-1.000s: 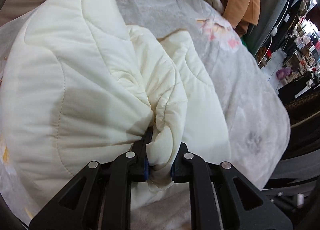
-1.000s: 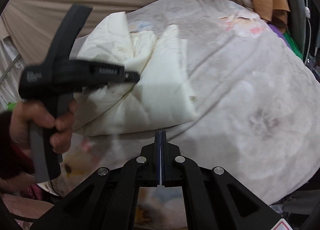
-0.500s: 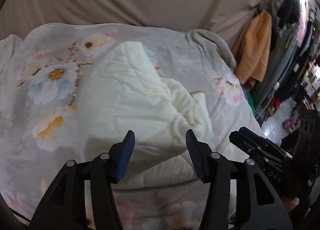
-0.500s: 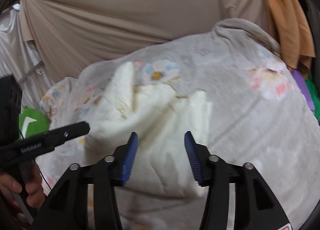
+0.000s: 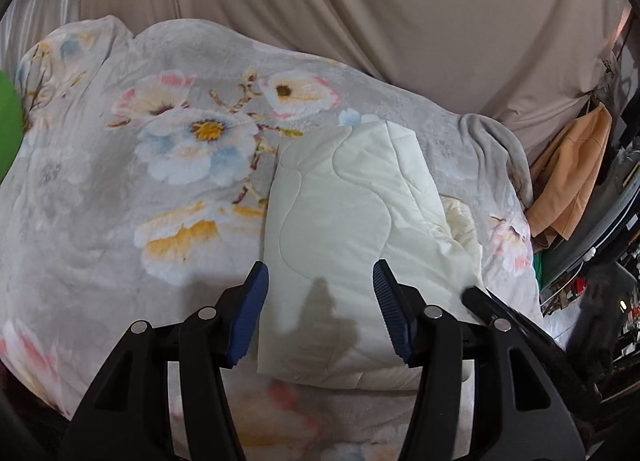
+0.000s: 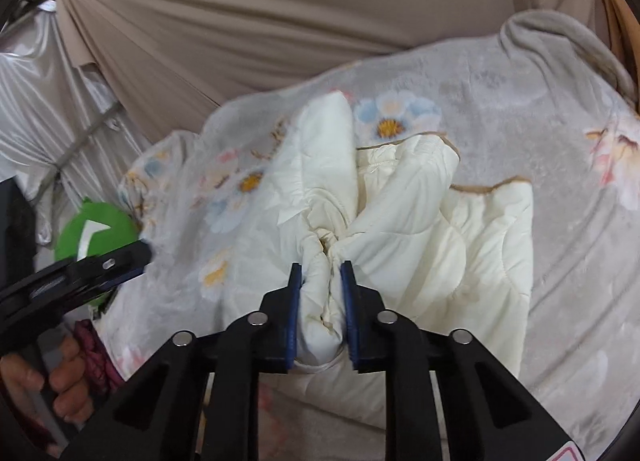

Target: Fold large clothes

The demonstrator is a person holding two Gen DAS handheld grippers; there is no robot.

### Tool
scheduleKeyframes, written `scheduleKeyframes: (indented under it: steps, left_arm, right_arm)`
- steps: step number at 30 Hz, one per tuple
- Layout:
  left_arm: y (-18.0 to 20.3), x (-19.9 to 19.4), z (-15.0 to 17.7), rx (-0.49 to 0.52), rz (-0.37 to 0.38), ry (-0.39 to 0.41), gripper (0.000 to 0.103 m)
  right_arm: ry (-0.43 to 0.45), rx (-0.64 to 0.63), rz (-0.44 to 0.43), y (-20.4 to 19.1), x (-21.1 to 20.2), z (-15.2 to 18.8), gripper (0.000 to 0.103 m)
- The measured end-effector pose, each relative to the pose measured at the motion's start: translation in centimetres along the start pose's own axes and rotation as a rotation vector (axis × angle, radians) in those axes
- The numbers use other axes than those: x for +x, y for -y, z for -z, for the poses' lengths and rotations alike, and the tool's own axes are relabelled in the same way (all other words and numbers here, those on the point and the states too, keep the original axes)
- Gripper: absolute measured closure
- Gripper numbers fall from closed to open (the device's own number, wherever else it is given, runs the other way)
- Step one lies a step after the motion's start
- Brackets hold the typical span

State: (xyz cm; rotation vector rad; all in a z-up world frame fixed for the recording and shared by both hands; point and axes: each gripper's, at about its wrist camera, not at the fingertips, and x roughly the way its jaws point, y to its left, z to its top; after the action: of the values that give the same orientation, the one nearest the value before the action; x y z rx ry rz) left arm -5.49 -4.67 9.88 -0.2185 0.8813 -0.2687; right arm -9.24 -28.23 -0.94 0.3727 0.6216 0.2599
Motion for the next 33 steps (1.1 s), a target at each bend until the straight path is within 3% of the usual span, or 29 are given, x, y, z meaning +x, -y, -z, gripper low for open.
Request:
scheduleKeyframes:
  steps: [4, 8, 11, 13, 15, 18, 23, 27, 31, 33]
  left_arm:
    - [2.3, 0.9, -0.8, 0.069, 0.046, -0.01, 0.05]
    - [5.7, 4.1, 0.2, 0.164, 0.099, -0.086, 0.051]
    - [8.4, 7.6, 2.3, 0.239, 0.136, -0.186, 0.051]
    - [10.0, 9.7, 4.3, 0.325, 0.084, -0.21, 0.05]
    - [11.2, 10.8, 5.8, 0.423, 0.001, -0.172, 0.048]
    - [11.3, 11.6, 6.3, 0.447, -0.008, -0.181, 0.048]
    - [11.3, 11.7, 6.1, 0.447, -0.005, -0.185, 0.048]
    - [11.1, 11.0, 5.0, 0.396, 0.02, -0.187, 0.048]
    - [11.3, 11.0, 3.1, 0.343, 0.058, -0.175, 0.048]
    - [11.5, 11.6, 2.7, 0.329, 0.072, -0.185, 0.048]
  right_arm:
    - [0.073, 0.054, 0.043, 1.4, -4.6, 3.1, 0.088]
    - [-0.028, 0.267, 0.102, 7.5, -3.4, 9.1, 0.091]
    - [-0.073, 0.335, 0.129, 9.7, -1.7, 11.8, 0.091]
    - [-0.075, 0.344, 0.132, 10.1, -1.2, 12.5, 0.09]
    - [-0.073, 0.361, 0.115, 10.1, -1.4, 12.2, 0.085]
    - [-0.046, 0.356, 0.115, 9.4, -3.6, 10.4, 0.081]
    - [0.094, 0.417, 0.13, 11.3, -6.9, 6.3, 0.077]
    - [0.031, 0.436, 0.169, 14.8, -3.7, 3.1, 0.077]
    - [-0.026, 0.442, 0.135, 16.1, -0.2, 2.4, 0.077]
    - [-0.025, 0.416, 0.132, 16.0, 0.7, 1.7, 0.091]
